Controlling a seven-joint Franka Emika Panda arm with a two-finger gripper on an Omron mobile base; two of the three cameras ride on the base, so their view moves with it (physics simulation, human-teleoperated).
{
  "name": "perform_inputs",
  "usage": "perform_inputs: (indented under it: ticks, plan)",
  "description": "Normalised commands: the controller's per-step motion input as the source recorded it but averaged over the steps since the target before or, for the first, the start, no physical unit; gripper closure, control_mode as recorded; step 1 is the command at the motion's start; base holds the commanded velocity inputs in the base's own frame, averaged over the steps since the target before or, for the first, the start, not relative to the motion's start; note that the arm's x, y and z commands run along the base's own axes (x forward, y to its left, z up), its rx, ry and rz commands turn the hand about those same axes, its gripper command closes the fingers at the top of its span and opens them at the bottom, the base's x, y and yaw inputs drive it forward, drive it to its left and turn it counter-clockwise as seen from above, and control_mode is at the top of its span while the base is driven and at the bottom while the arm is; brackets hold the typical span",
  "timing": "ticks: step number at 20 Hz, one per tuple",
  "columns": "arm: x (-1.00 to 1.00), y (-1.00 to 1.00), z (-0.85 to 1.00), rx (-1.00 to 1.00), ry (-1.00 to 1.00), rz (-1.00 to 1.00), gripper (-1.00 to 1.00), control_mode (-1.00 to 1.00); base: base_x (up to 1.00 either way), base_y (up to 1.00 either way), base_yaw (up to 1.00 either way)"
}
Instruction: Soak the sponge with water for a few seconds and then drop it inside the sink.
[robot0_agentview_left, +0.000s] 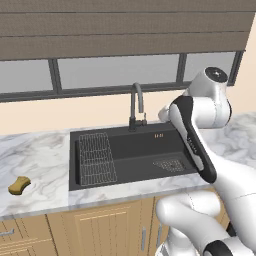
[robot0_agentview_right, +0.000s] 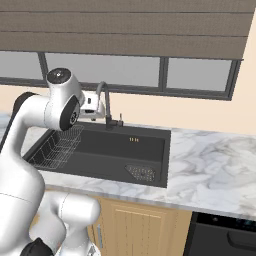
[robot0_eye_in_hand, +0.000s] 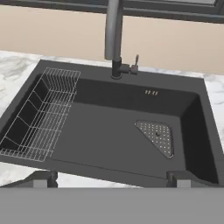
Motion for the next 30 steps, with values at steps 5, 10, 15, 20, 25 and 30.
perform_inputs:
  ticks: [5,10,15,20,25,30]
  plan:
    - [0.04,-0.36,0.00,0.00,-0.05,0.05,-1.00,-1.00,0.00,0.00,0.00]
    - [0.13,-0.17,0.00,0.00,-0.06,0.06,-1.00,-1.00,0.00,0.00,0.00]
    - [0.12,-0.17,0.00,0.00,-0.03,0.09,-1.00,-1.00,0.00,0.00,0.00]
    - [0.26,-0.18,0.00,0.00,0.00,0.03,-1.00,-1.00,0.00,0.00,0.00]
    - [0.20,-0.10,0.00,0.00,0.00,0.01,-1.00,-1.00,0.00,0.00,0.00]
    - [0.04,0.00,0.00,0.00,-0.06,0.00,-1.00,-1.00,0.00,0.00,0.00]
